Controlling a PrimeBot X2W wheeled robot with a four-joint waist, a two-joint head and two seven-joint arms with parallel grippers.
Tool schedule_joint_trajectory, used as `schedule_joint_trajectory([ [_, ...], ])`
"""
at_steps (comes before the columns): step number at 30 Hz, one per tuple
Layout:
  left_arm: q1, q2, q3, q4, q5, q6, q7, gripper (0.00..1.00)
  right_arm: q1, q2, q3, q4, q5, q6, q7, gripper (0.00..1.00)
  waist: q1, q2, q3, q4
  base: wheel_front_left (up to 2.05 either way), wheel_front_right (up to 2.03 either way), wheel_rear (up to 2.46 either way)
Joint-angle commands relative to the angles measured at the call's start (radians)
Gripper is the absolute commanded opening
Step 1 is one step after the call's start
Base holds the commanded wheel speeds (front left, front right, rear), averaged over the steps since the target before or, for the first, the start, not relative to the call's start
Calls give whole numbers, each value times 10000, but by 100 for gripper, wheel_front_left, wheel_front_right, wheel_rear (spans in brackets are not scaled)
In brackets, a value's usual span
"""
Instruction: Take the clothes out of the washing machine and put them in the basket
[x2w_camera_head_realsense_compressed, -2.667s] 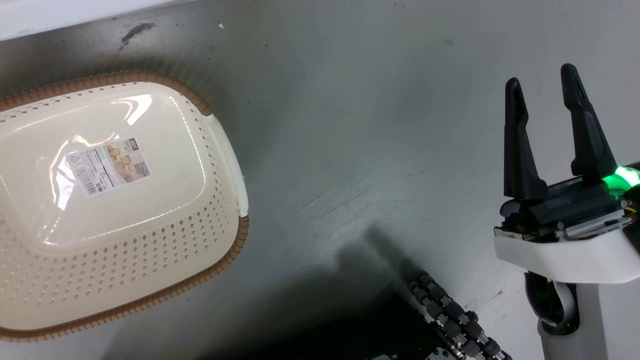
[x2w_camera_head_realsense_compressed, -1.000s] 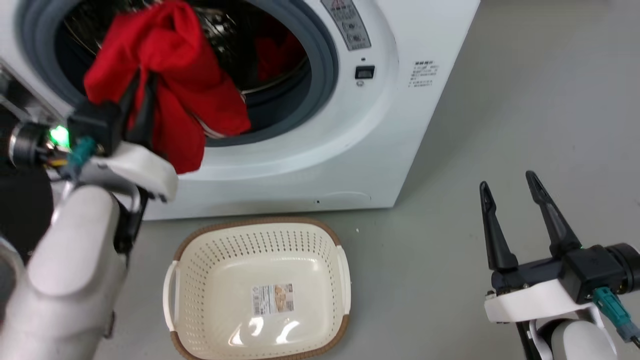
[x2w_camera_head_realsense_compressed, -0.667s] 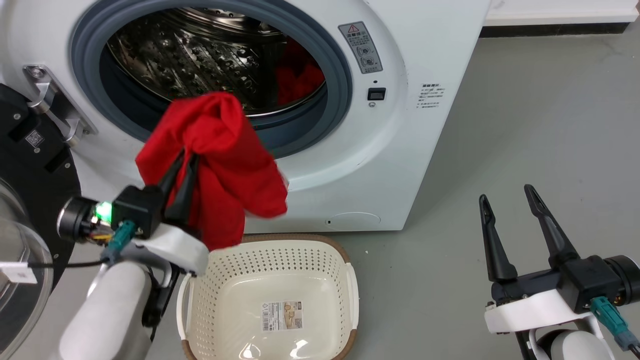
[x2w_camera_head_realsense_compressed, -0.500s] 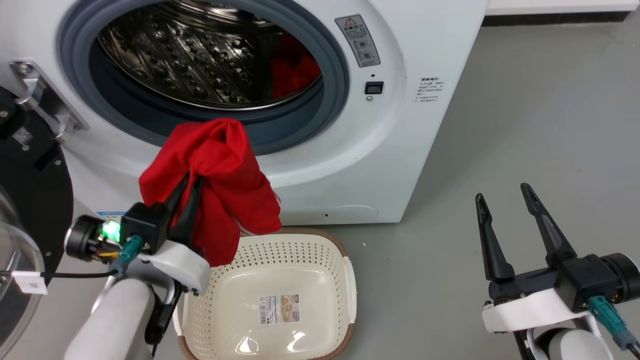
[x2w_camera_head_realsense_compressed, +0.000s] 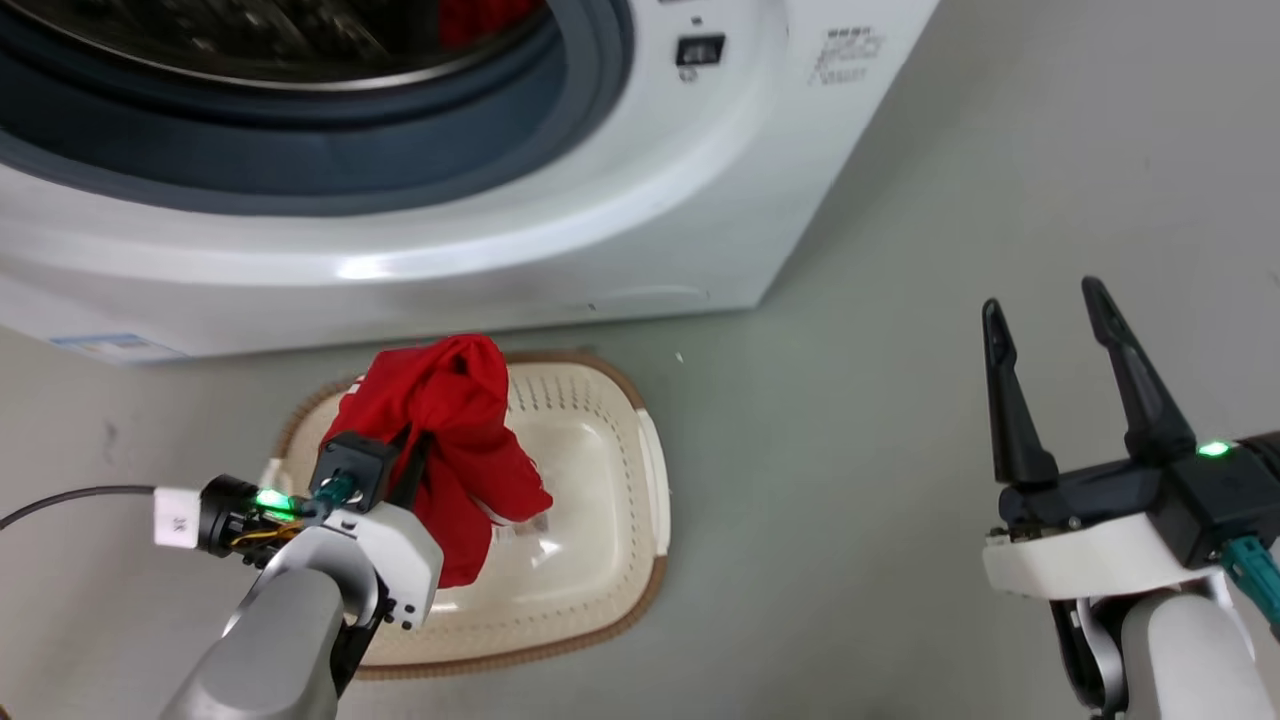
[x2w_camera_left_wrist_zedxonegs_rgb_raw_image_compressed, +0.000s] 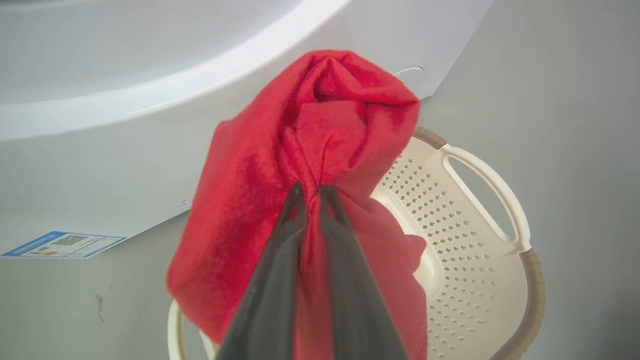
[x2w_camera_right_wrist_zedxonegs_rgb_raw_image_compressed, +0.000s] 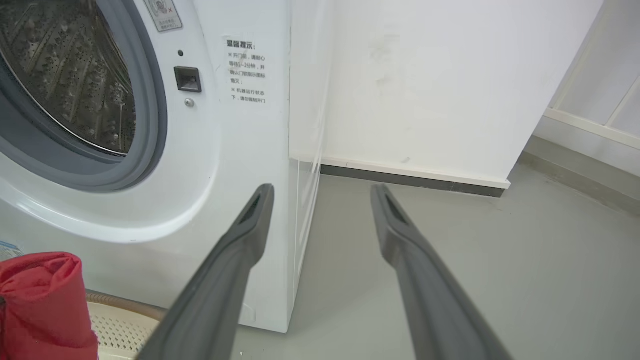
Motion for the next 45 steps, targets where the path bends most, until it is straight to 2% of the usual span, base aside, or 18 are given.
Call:
schedule_joint_trajectory([
  [1, -366, -113, -32, 436, 71, -59, -66, 0, -245, 14, 1, -104, -26, -14, -26, 100, -1, -1, 848, -486, 0, 0, 0],
  [7, -1282, -339, -93, 2123, 123, -115, -104, 0, -487, 16, -88, -313, 41, -14, -26, 100, -1, -1, 1850, -923, 0, 0, 0],
  [13, -2141, -187, -174, 3315, 295, -274, -126, 0, -575, 16, -131, -524, 129, -14, -28, 100, -1, -1, 2579, -1145, 0, 0, 0],
  [25, -2487, -272, -21, 4200, 135, -198, -113, 0, -669, 16, -367, -572, 193, -14, -28, 100, -1, -1, 3172, -1218, 0, 0, 0],
  [26, -2482, -305, 26, 4247, 92, -145, -113, 100, -676, 16, -371, -561, 191, -14, -28, 100, -1, -1, 3168, -1203, 0, 0, 0],
  [30, -2334, -474, 148, 4144, 8, -12, -113, 100, -717, 16, -410, -441, 158, -14, -28, 100, -1, -1, 2917, -1055, 0, 0, 0],
  [34, -2038, -594, 209, 3969, -42, -107, -114, 100, -689, 15, -308, -362, 84, -14, -28, 100, -1, -1, 2510, -951, 0, 0, 0],
  [41, -1101, -588, 634, 2350, -12, -66, -114, 100, -556, 15, -344, -236, 57, -14, -26, 100, -1, -1, 1313, -663, 0, 0, 0],
  [42, -615, -600, 802, 1494, 175, 1, -114, 100, -369, 13, -353, -116, 5, -14, -26, 100, -1, -1, 733, -468, 0, 0, 0],
  [45, -41, -667, 1086, 638, 290, 55, -114, 100, -162, 15, -375, -8, -23, -14, -28, 100, -1, -1, 198, -256, 0, 0, 0],
])
